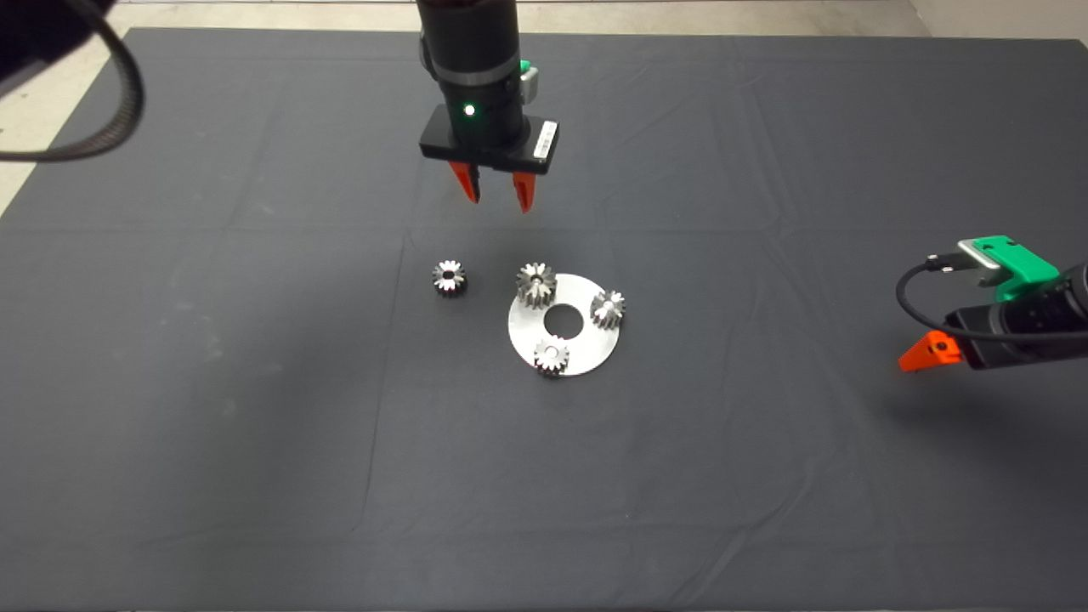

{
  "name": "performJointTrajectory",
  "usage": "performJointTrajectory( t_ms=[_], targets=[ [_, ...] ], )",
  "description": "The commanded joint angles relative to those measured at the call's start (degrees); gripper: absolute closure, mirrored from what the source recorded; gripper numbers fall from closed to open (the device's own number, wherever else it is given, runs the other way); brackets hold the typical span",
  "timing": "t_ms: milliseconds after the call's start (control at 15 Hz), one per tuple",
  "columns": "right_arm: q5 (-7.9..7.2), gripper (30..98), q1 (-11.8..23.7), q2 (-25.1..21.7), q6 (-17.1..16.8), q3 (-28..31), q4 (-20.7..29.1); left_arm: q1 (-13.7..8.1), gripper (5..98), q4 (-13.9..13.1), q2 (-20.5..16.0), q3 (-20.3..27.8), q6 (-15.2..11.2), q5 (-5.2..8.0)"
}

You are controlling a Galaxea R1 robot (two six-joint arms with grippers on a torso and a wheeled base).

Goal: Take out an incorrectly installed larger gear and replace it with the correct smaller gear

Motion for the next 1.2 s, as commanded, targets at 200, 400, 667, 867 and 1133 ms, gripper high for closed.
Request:
performJointTrajectory(
  t_ms=[200, 400, 667, 867, 1133],
  targets=[
    [-5.69, 31.6, 1.4, -3.6, 2.7, 4.7, 4.1, 1.4, 59.0, -0.4, 6.0, -12.6, -0.2, 1.66],
    [-5.78, 31.6, 1.7, -3.3, 2.7, 4.7, 4.2, 2.1, 60.4, -0.3, 6.1, -12.6, -0.2, 1.66],
    [-5.69, 31.6, 2.4, -3.0, 2.7, 4.6, 4.2, 4.5, 66.7, 1.2, 6.0, -10.6, -0.4, 1.66],
    [-5.63, 31.6, 2.4, -2.9, 2.7, 4.5, 4.2, 4.7, 65.6, 2.5, 6.0, -9.3, -1.2, 2.10],
    [-5.69, 31.6, 2.5, -2.3, 2.7, 4.1, 4.2, 4.9, 59.5, 2.4, 6.1, -8.0, -1.6, 1.49]
  ],
)
